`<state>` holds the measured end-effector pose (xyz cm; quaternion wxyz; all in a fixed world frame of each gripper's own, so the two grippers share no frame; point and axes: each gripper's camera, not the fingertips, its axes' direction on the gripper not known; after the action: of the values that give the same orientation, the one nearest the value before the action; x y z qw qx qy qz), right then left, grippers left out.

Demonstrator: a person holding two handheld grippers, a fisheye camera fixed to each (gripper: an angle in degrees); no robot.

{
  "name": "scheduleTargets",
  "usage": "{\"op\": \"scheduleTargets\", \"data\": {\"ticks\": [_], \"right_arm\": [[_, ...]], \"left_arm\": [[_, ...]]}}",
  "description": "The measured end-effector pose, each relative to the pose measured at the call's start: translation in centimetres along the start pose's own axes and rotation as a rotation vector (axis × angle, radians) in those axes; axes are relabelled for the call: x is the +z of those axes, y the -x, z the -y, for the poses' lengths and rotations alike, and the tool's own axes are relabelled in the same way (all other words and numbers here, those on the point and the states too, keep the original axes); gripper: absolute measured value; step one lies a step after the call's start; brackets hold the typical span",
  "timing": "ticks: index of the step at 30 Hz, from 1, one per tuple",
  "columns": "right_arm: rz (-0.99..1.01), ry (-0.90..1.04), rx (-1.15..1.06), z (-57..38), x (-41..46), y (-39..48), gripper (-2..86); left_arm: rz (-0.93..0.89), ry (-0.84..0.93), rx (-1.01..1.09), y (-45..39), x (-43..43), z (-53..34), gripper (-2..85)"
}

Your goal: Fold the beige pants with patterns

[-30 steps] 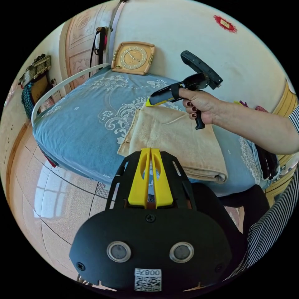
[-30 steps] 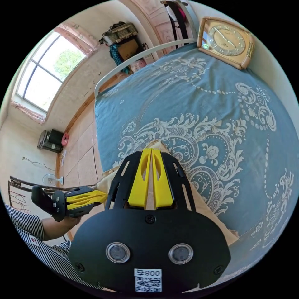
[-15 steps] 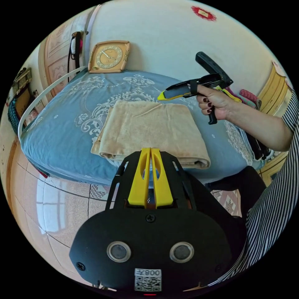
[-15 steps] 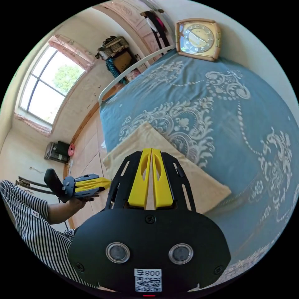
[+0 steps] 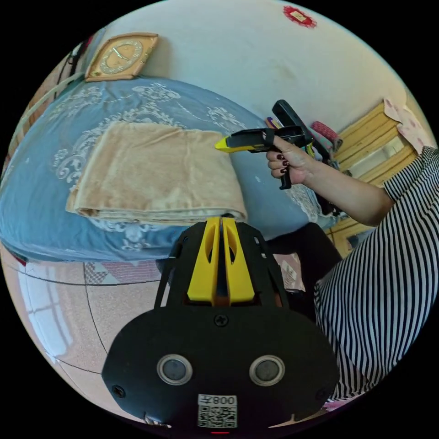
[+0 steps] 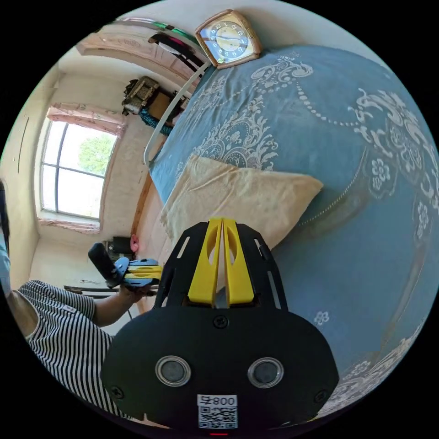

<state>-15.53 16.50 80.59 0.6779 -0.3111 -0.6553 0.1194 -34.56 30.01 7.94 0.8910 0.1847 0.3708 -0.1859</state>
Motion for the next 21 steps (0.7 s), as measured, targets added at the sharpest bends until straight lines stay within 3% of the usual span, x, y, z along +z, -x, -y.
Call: {"op": "scheduleTargets", "data": {"ticks": [6, 21], "right_arm": [[0.213, 0.032, 0.198, -7.7, -4.2, -4.5, 2.8], [0.517, 0.060, 0.336, -14.6, -8.8, -7.1, 8.4]], "left_arm": [[-0.057, 0.214, 0.035, -0.5, 4.1, 2.5, 2.8], [-0.032, 0.218, 0.008, 3.2, 1.8, 3.3, 0.3]]}}
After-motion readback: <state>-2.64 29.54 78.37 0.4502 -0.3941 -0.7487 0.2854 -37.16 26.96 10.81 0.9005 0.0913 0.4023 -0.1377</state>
